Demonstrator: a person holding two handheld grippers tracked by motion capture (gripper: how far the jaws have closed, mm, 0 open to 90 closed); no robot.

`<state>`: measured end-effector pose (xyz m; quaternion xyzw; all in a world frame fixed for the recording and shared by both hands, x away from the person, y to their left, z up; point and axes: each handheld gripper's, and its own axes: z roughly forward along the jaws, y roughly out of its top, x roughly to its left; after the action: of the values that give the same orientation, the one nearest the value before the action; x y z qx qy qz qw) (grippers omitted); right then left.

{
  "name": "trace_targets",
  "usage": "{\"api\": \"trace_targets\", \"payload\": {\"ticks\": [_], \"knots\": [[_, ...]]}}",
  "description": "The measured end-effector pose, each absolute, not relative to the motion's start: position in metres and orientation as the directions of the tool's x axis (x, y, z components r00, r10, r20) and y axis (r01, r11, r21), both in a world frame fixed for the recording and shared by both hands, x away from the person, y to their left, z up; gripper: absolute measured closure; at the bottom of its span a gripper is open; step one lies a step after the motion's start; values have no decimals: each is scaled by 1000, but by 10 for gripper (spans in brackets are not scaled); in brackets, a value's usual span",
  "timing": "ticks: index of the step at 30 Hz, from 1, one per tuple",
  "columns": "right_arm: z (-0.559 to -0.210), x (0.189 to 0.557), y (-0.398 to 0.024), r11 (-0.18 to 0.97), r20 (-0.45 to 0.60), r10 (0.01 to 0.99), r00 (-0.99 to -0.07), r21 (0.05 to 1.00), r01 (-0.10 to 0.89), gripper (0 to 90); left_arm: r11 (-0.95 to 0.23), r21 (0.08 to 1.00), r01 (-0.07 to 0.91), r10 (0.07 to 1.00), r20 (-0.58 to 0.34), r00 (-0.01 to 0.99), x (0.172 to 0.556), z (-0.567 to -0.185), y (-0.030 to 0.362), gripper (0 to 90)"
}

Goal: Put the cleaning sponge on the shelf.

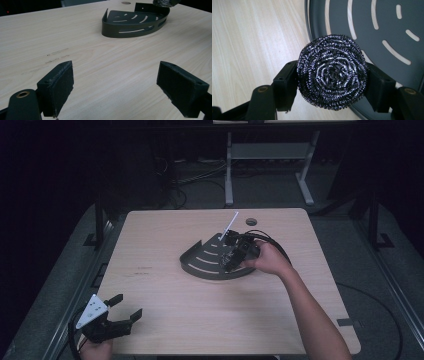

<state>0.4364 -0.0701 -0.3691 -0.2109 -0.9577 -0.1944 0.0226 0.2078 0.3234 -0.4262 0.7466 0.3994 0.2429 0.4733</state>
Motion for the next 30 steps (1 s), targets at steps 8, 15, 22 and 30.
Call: {"api": "trace_targets", "payload": {"ticks": [8, 15, 22, 30], "knots": [[-377, 452, -64, 816, 144, 425, -894, 368, 447, 334, -232, 903, 361, 826, -14, 564, 207, -426, 324, 134], [-392, 460, -60, 813, 135, 450, -883, 347, 467, 334, -237, 900, 365, 826, -11, 564, 207, -426, 323, 134], [-399, 467, -57, 805, 144, 464, -874, 343, 484, 334, -236, 901, 364, 825, -12, 565, 207, -426, 323, 134], [-404, 469, -55, 799, 133, 479, -868, 343, 493, 333, -234, 901, 365, 827, -13, 562, 208, -426, 324, 133]]}}
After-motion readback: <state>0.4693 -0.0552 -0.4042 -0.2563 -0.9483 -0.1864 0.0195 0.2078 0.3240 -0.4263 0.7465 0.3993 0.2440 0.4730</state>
